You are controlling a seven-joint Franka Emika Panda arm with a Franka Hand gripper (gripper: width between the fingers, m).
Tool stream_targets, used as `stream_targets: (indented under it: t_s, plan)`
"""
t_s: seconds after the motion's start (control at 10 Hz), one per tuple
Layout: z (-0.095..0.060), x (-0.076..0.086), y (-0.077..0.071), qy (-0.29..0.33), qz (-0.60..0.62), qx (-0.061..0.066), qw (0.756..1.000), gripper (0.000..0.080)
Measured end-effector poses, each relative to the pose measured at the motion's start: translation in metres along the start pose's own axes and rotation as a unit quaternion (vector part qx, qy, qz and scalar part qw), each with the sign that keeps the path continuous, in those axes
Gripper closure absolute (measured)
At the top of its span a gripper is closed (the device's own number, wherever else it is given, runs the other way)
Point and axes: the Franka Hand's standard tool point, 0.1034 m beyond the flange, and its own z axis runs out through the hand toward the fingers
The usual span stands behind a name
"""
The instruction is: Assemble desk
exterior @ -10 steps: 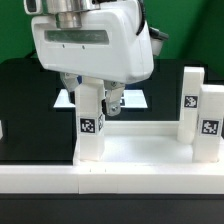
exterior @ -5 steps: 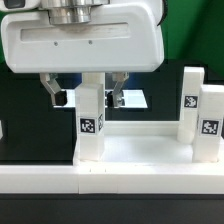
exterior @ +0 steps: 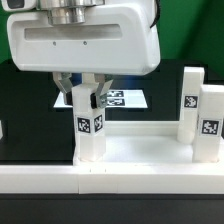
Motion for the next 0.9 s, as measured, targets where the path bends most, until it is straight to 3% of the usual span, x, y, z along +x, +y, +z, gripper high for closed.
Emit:
stream_targets:
  t_s: [0.3,0.5,0.9]
  plan:
    - [-0.0003,-0.0011,0.0014,-0.002,0.230,-0.008,0.973,0.0509]
    - [0.0006,-0.0022,0.0008,-0.004,0.417,-0.006,0.909,0.0509]
    - [0.0004,-0.0035,0.0000,-0.004,0.552,-0.002,0.834,0.0509]
